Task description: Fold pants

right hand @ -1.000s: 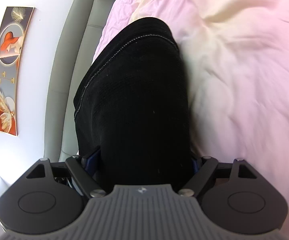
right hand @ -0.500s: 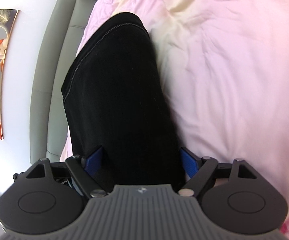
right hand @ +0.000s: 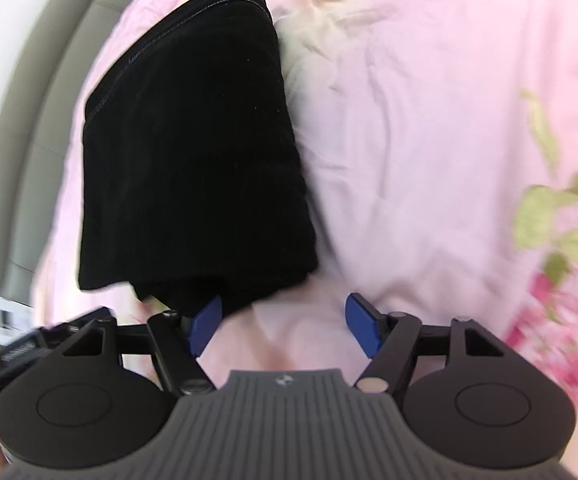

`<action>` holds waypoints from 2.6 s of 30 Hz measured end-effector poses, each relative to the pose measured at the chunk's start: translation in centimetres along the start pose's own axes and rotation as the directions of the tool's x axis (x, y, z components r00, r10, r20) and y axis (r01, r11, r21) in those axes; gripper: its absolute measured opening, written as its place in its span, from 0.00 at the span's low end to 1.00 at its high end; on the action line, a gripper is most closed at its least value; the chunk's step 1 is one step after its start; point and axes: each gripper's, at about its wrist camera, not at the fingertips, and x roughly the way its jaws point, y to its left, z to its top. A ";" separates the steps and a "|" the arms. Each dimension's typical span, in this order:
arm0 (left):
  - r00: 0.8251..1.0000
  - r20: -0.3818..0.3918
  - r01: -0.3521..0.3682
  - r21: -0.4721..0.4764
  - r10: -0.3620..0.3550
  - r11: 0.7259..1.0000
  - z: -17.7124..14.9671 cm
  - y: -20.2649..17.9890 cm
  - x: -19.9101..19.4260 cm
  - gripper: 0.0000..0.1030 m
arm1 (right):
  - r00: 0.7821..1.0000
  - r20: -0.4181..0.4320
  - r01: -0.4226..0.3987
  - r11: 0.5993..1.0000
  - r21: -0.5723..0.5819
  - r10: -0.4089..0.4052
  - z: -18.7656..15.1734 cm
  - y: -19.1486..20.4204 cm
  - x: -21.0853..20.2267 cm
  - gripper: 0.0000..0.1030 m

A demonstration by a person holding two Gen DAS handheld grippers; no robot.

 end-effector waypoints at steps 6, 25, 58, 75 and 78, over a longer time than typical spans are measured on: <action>0.995 0.051 -0.088 0.007 0.088 0.996 -2.0 -2.3 -3.7 0.89 | 0.991 0.102 0.097 0.993 -0.062 -0.090 -3.4 3.0 -4.3 0.85; 0.948 0.233 -0.240 0.068 0.219 0.968 -5.3 -9.7 -12.8 0.98 | 0.829 0.492 0.444 0.848 -0.291 -0.265 -12.3 16.4 -15.0 0.95; 0.914 0.315 -0.297 0.094 0.255 0.950 -7.1 -11.8 -15.0 0.98 | 0.790 0.539 0.478 0.844 -0.243 -0.293 -15.0 16.7 -17.2 0.95; 0.916 0.306 -0.301 0.094 0.260 0.949 -7.1 -11.8 -14.7 0.98 | 0.791 0.536 0.477 0.846 -0.239 -0.295 -15.1 16.6 -17.2 0.95; 0.915 0.306 -0.302 0.093 0.262 0.949 -7.2 -11.8 -14.6 0.98 | 0.790 0.536 0.478 0.846 -0.237 -0.296 -15.4 16.4 -17.2 0.95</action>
